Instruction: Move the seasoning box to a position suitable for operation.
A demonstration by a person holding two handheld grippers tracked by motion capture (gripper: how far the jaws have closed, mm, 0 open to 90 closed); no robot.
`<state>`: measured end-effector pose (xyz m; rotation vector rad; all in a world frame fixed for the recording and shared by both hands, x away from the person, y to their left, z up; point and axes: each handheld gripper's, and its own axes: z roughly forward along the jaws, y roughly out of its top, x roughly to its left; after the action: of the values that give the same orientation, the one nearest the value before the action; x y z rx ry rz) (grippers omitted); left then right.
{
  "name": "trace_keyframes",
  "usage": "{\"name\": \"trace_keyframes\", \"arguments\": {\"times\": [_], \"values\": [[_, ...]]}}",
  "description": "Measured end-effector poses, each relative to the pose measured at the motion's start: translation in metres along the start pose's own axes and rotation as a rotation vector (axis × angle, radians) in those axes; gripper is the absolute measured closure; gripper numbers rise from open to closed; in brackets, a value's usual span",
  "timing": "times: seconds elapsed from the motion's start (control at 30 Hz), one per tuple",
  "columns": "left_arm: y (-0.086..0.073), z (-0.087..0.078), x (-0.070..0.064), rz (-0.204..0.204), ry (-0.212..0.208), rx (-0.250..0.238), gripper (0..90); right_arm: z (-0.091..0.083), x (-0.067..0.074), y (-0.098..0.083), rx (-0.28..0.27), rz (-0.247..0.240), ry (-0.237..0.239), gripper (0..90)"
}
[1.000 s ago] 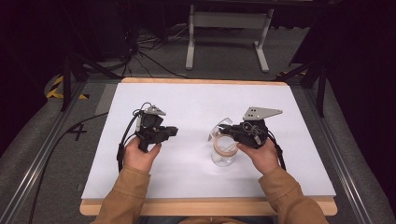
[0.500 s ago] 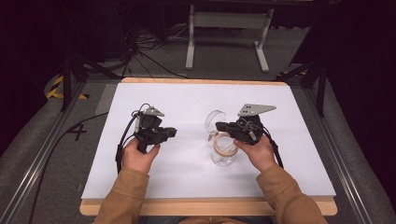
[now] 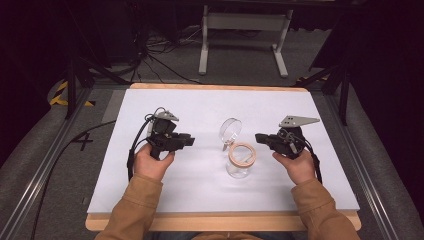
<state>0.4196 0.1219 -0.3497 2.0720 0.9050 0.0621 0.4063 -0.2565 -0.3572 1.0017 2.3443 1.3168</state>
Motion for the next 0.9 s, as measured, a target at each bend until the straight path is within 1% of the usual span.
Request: {"name": "trace_keyframes", "arguments": {"times": [0.03, 0.07, 0.1, 0.17, 0.2, 0.23, 0.3, 0.37, 0.4, 0.43, 0.5, 0.6, 0.63, 0.77, 0.87, 0.9], "values": [[0.001, 0.001, -0.001, -0.006, -0.003, -0.003, 71.7, 0.002, -0.002, -0.004, 0.014, 0.007, -0.004, 89.8], [0.002, 0.001, -0.001, -0.004, -0.003, 0.003, 71.6, 0.004, -0.003, -0.006, 0.025, 0.011, -0.008, 89.8], [0.002, 0.002, -0.001, -0.008, -0.005, -0.004, 71.2, 0.005, -0.004, -0.008, 0.033, 0.014, -0.009, 89.8], [0.004, 0.002, -0.001, 0.0, -0.008, 0.0, 70.9, 0.009, -0.006, -0.013, 0.057, 0.018, -0.014, 89.8], [0.004, 0.003, 0.0, 0.0, -0.009, 0.001, 70.8, 0.012, -0.007, -0.016, 0.083, 0.019, -0.017, 89.8], [0.004, 0.003, 0.0, 0.0, -0.01, 0.002, 70.7, 0.014, -0.008, -0.018, 0.096, 0.018, -0.021, 89.8], [0.005, 0.003, 0.0, 0.0, -0.011, -0.001, 70.4, 0.017, -0.009, -0.022, 0.104, 0.023, -0.014, 89.8], [0.005, 0.002, 0.0, -0.006, -0.014, -0.004, 70.3, 0.021, -0.01, -0.026, 0.127, 0.022, -0.009, 89.8], [0.005, 0.002, 0.0, -0.008, -0.015, -0.005, 70.3, 0.022, -0.01, -0.027, 0.131, 0.017, -0.009, 89.8], [0.005, 0.002, 0.001, -0.006, -0.015, -0.009, 70.3, 0.023, -0.01, -0.028, 0.14, 0.025, -0.004, 89.8], [0.005, 0.002, 0.001, -0.006, -0.014, -0.01, 70.2, 0.025, -0.011, -0.031, 0.153, 0.024, 0.004, 89.8], [0.006, 0.002, 0.001, -0.005, -0.014, -0.005, 70.2, 0.029, -0.012, -0.034, 0.178, 0.024, 0.006, 89.8], [0.006, 0.002, 0.001, -0.005, -0.014, -0.005, 70.2, 0.029, -0.012, -0.034, 0.178, 0.024, 0.006, 89.8], [0.006, 0.003, 0.002, -0.003, -0.017, -0.005, 70.2, 0.03, -0.01, -0.035, 0.192, 0.022, 0.017, 89.8], [0.007, 0.004, 0.002, -0.007, -0.02, -0.009, 70.2, 0.03, -0.008, -0.035, 0.204, 0.01, 0.02, 89.8], [0.008, 0.004, 0.002, 0.0, -0.022, -0.009, 70.2, 0.03, -0.006, -0.036, 0.214, 0.003, 0.028, 89.8]]}}
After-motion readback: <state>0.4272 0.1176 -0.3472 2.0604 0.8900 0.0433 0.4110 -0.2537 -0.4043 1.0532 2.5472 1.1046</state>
